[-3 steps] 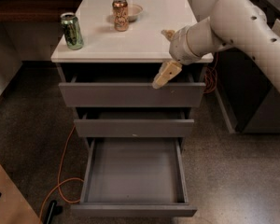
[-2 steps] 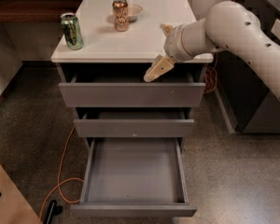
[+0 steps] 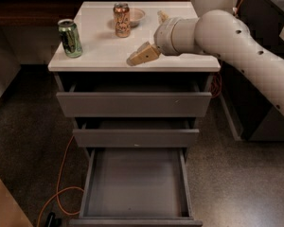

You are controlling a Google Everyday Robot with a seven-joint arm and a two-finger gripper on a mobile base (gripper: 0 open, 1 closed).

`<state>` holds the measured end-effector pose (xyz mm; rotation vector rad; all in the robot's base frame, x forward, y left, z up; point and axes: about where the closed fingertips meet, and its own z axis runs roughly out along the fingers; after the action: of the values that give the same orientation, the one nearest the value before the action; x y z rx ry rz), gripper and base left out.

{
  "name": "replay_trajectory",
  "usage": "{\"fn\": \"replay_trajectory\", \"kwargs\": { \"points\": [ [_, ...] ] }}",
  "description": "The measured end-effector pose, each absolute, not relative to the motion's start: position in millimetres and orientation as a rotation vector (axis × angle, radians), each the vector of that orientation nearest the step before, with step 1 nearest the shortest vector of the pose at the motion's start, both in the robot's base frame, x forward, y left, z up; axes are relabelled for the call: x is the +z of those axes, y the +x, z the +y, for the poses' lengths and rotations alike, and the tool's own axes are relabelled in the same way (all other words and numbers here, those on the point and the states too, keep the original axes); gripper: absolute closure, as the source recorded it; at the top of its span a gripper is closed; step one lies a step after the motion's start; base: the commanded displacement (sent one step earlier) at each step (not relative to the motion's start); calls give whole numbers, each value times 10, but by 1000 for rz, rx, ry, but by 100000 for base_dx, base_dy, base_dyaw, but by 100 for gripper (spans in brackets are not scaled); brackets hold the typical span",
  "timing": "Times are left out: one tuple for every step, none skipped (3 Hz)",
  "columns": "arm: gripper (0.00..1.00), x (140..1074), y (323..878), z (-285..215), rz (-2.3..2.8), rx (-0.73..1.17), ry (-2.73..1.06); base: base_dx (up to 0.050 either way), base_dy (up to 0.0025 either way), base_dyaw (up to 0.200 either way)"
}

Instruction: Place orange can into bottom drawer

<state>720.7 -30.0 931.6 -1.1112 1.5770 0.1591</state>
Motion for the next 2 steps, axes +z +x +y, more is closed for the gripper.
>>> {"fn": "replay_trajectory", "kwargs": {
  "points": [
    [0, 9295, 7382, -225, 1626, 216, -1055, 0, 0, 0],
    [0, 9251, 7603, -104, 1673, 234, -973, 0, 0, 0]
  ]
}}
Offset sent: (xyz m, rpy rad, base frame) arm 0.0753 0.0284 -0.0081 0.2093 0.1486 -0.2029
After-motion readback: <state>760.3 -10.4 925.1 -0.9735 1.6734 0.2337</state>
